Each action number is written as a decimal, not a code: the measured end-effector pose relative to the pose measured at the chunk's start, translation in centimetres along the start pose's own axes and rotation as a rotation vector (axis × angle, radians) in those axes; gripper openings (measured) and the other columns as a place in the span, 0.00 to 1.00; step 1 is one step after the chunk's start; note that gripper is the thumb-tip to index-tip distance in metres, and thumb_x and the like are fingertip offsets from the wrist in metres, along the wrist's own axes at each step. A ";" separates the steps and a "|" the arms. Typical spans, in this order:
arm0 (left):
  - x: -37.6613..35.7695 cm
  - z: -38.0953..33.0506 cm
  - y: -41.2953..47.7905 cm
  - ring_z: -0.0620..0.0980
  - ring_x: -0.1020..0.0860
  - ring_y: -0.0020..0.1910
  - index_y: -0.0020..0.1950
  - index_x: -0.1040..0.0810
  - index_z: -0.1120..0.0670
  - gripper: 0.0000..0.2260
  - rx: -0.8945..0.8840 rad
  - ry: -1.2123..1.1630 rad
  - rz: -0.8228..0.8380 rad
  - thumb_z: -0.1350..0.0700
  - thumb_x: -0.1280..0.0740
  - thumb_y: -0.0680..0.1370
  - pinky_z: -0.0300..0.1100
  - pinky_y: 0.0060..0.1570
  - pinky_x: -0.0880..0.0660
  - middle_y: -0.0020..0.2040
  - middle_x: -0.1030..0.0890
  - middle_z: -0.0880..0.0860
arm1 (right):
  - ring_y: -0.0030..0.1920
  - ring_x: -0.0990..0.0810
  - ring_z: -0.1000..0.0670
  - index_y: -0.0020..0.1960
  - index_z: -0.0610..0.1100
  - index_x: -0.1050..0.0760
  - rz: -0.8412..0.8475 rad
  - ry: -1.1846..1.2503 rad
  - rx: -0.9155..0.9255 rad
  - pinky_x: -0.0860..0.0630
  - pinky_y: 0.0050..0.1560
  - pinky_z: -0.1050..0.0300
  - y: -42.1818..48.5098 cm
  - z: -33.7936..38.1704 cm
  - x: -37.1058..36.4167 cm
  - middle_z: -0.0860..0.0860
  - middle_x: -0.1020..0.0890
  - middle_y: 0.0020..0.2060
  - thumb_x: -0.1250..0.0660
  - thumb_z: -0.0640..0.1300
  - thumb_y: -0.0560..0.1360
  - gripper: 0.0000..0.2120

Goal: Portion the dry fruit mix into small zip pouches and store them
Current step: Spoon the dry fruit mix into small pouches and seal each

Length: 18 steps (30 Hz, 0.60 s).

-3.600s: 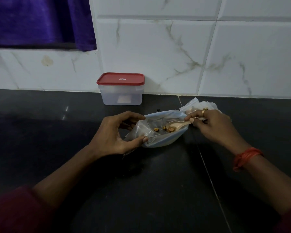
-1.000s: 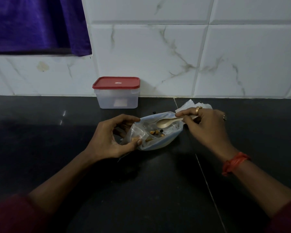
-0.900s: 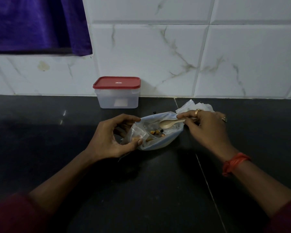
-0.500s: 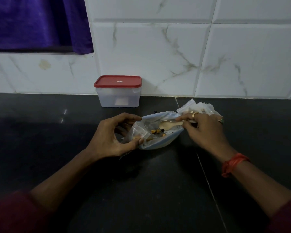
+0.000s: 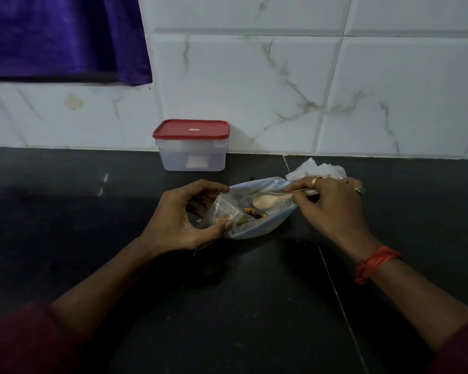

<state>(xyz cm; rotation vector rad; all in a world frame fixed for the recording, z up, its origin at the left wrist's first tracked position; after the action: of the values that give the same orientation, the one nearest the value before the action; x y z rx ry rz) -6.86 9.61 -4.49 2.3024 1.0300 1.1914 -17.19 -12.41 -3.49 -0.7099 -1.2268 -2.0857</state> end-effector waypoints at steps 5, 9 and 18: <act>0.0 -0.1 0.0 0.47 0.18 0.54 0.64 0.21 0.53 0.24 0.001 0.006 -0.008 0.54 0.20 0.69 0.42 0.47 0.18 0.57 0.18 0.46 | 0.36 0.28 0.63 0.58 0.60 0.18 0.087 -0.028 0.171 0.35 0.53 0.55 -0.3 2.0 -1.2 0.64 0.27 0.31 0.32 0.44 0.78 0.14; 0.1 -0.1 0.0 0.47 0.18 0.54 0.64 0.21 0.53 0.24 0.006 0.007 -0.007 0.53 0.20 0.70 0.42 0.47 0.18 0.58 0.18 0.46 | 0.46 0.23 0.59 0.57 0.63 0.19 0.151 -0.065 0.248 0.45 0.57 0.56 0.0 2.4 -2.2 0.61 0.19 0.43 0.33 0.44 0.79 0.15; 0.2 -0.2 0.0 0.46 0.18 0.54 0.64 0.21 0.53 0.24 0.010 0.014 -0.017 0.54 0.20 0.70 0.41 0.48 0.18 0.57 0.17 0.46 | 0.41 0.24 0.64 0.49 0.62 0.17 0.106 -0.047 0.263 0.46 0.56 0.57 0.9 1.1 0.3 0.62 0.17 0.39 0.35 0.49 0.76 0.11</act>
<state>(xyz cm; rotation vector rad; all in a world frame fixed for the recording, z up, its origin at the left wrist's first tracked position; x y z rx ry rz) -7.00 9.77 -4.27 2.2914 1.0612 1.2002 -16.51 -11.85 -2.30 -0.6892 -1.4253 -1.7883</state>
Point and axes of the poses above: each hand's wrist, its own y-axis towards the middle knuckle, its own x-axis out of the back of the hand, z = x × y, the point moved 10 cm from there along y, towards the middle knuckle
